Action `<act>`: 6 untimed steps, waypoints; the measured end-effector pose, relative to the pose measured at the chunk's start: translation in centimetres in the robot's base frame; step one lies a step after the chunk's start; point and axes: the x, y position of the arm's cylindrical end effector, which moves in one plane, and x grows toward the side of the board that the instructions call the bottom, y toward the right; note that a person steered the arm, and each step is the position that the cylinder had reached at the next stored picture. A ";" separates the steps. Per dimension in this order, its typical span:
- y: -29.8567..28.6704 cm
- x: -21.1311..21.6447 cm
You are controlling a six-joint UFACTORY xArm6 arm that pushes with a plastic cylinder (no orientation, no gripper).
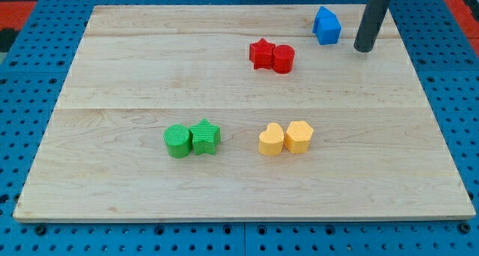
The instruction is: Separate blue cube from the blue triangle
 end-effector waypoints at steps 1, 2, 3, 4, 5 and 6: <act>0.0 -1.6; 0.2 -3.8; 0.2 -5.5; -4.5 -5.4; -11.0 -4.7; -9.7 -3.2</act>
